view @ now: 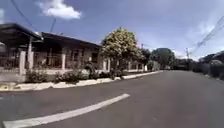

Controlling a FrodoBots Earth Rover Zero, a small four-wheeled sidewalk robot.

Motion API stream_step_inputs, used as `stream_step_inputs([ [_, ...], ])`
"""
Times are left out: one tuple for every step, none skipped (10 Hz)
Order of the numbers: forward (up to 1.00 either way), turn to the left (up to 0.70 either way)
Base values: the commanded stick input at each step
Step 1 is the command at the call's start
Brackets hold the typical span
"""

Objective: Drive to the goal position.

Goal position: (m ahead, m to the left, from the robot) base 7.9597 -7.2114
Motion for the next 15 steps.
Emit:
stream_step_inputs([
  [0.45, -0.27],
  [0.45, -0.27],
  [0.45, -0.27],
  [0.45, -0.27],
  [0.45, -0.27],
  [0.45, -0.27],
  [0.45, -0.27],
  [0.45, -0.27],
  [0.45, -0.27],
  [0.45, -0.27],
  [0.45, -0.27],
  [0.45, -0.27],
  [0.45, -0.27],
  [0.45, -0.27],
  [0.45, -0.27],
])
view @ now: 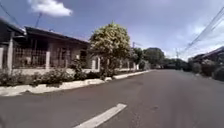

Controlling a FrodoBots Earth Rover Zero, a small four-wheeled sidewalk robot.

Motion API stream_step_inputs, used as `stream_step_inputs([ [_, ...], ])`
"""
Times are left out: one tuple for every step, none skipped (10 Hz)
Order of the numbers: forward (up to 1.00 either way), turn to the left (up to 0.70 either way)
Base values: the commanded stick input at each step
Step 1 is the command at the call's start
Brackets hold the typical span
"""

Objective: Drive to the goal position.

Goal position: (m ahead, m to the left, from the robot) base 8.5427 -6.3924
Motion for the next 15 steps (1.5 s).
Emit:
stream_step_inputs([
  [0.45, -0.27],
  [0.45, -0.27],
  [0.45, -0.27],
  [0.45, -0.27],
  [0.45, -0.27],
  [0.45, -0.27],
  [0.45, -0.27],
  [0.45, -0.27],
  [0.45, -0.27],
  [0.45, -0.27],
  [0.45, -0.27],
  [0.45, -0.27],
  [0.45, -0.27],
  [0.45, -0.27],
  [0.45, -0.27],
])
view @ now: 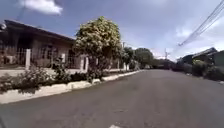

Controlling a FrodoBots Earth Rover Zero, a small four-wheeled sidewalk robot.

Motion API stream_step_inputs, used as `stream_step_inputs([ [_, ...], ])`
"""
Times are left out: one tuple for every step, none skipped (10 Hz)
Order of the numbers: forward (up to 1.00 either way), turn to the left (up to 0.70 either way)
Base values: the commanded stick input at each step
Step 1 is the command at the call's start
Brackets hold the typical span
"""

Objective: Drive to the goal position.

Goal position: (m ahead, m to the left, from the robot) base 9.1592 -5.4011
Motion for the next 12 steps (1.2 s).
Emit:
stream_step_inputs([
  [0.45, -0.27],
  [0.45, -0.27],
  [0.45, -0.27],
  [0.45, -0.27],
  [0.45, -0.27],
  [0.45, -0.27],
  [0.45, -0.27],
  [0.45, -0.27],
  [0.45, -0.27],
  [0.45, -0.27],
  [0.45, -0.27],
  [0.45, -0.27],
])
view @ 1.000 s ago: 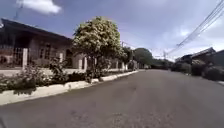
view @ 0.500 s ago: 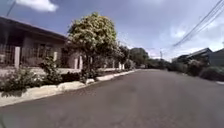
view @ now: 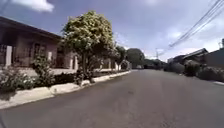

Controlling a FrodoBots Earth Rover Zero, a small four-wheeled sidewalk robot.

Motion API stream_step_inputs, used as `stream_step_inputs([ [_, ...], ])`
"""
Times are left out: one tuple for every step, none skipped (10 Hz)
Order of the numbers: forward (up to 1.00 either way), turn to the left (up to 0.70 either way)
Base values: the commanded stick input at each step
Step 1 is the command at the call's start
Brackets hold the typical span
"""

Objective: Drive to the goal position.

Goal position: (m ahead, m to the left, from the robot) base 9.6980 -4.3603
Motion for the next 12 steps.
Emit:
stream_step_inputs([
  [0.45, -0.27],
  [0.45, -0.27],
  [0.45, -0.27],
  [0.45, -0.27],
  [0.45, -0.27],
  [0.45, -0.27],
  [0.45, -0.27],
  [0.45, -0.27],
  [0.45, -0.27],
  [0.45, -0.27],
  [0.45, -0.27],
  [0.45, -0.27],
])
